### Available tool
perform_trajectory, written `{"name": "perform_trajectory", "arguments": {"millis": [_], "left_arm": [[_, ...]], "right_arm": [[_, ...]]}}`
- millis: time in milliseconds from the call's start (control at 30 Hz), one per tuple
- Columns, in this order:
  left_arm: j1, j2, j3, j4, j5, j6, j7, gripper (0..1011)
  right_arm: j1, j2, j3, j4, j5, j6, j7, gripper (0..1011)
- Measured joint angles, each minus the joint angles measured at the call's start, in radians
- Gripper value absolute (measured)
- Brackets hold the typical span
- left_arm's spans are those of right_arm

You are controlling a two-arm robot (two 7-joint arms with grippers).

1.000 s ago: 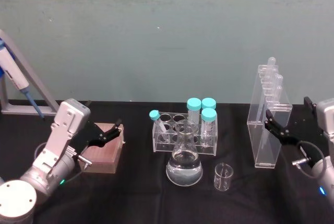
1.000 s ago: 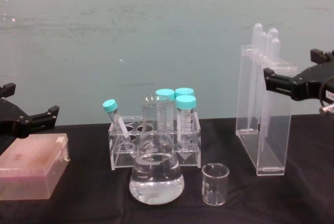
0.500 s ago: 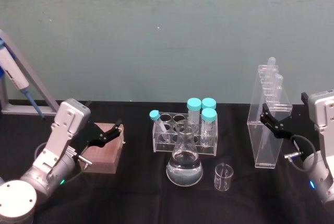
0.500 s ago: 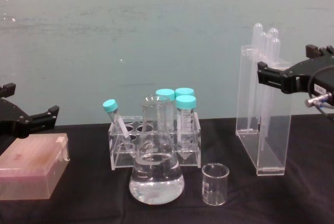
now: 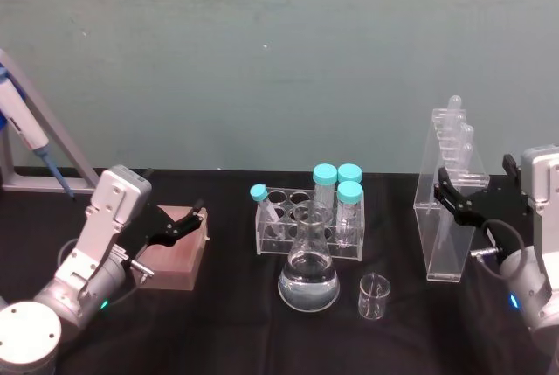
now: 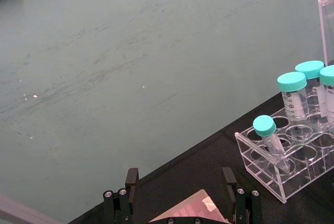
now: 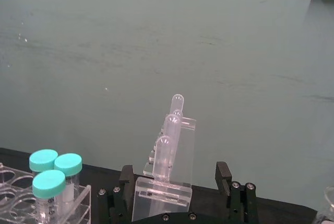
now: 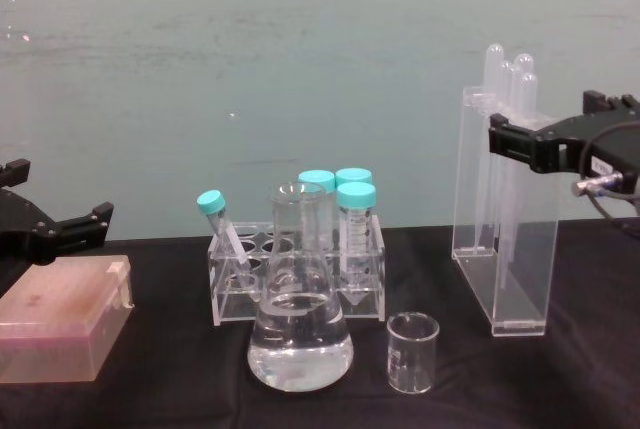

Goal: Place the experimental apparatus aside using one hand.

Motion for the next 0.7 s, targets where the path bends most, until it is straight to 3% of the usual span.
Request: {"name": "perform_trajectory", "arguments": {"millis": [433, 700], "left_arm": [[0.000, 0.000, 0.000, 0.000, 0.000, 0.000, 0.000, 1000], [0.000, 0.000, 0.000, 0.000, 0.000, 0.000, 0.000, 1000]], "right_arm": [[0.004, -0.052, 0.029, 0.021, 0.000, -0.013, 0.015, 1000], [0.008, -0.078, 0.037, 0.031, -0.025, -0.003, 0.020, 1000]]}}
